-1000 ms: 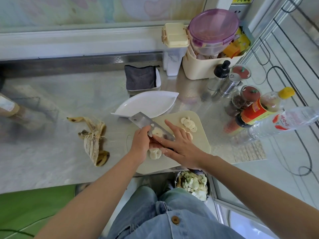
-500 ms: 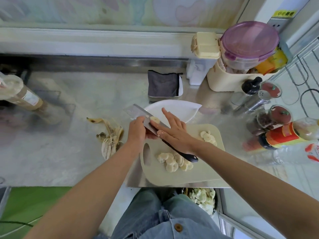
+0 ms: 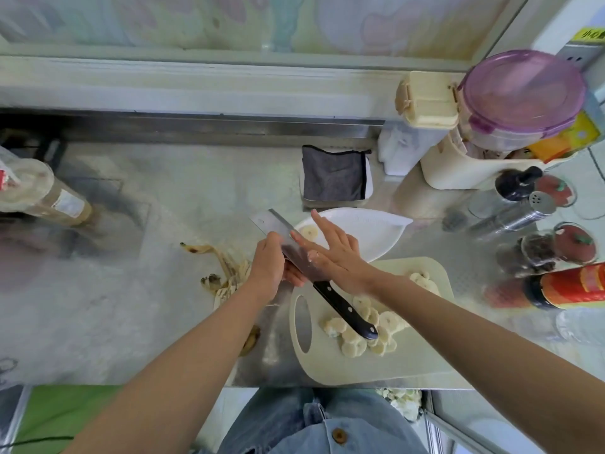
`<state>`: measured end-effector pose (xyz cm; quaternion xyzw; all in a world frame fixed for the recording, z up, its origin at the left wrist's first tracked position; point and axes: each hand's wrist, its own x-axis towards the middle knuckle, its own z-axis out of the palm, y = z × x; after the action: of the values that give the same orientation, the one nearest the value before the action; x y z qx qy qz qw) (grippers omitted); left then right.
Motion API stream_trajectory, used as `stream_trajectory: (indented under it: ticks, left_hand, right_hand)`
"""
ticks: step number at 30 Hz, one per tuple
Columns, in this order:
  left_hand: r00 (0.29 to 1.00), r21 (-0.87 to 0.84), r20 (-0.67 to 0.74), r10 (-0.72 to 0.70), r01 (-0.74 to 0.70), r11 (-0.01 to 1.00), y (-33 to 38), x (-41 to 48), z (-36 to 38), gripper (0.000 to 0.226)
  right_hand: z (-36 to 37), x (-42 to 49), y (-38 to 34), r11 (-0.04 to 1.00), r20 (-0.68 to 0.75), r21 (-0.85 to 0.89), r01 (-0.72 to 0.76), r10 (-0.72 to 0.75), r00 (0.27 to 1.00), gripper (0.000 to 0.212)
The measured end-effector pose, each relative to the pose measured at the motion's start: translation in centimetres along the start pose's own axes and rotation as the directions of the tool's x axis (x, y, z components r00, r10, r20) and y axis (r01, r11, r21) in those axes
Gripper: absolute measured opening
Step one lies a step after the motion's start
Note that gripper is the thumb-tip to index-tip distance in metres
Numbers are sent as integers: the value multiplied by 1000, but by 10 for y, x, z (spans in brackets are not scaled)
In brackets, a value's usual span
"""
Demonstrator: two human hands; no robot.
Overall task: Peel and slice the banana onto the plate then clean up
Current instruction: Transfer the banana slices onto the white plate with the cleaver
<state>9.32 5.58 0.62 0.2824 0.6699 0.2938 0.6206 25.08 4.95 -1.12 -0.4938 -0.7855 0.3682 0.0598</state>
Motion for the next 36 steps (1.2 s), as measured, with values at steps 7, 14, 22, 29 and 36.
stream_trajectory:
  ticks: [7,14,22,29,36]
  left_hand:
    - [1000,58,-14,27,-26,998,-2,-1,0,48]
    - [999,118,-30,43,-39,992,-4,-3,-4,48]
    - [996,89,-51,78,-74,993,-4,-12,-6,39]
    - [994,139,-39,100,-93,986,-3,-17,2,42]
    - [994,166,-43,104,-95,982,-2,-21,4,45]
  right_hand:
    - [9,8,8,989,-6,-13,-149,149,989,57]
    - [6,4,2,990,-46,-13,-140,139,989,56]
    - [8,-5,0,964,10,12,-265,265,964,69]
    - [-13,-16,-45,845,76,409,-344,344,936,51]
    - [7,-9,-21,981,-63,123,-147,156,986,51]
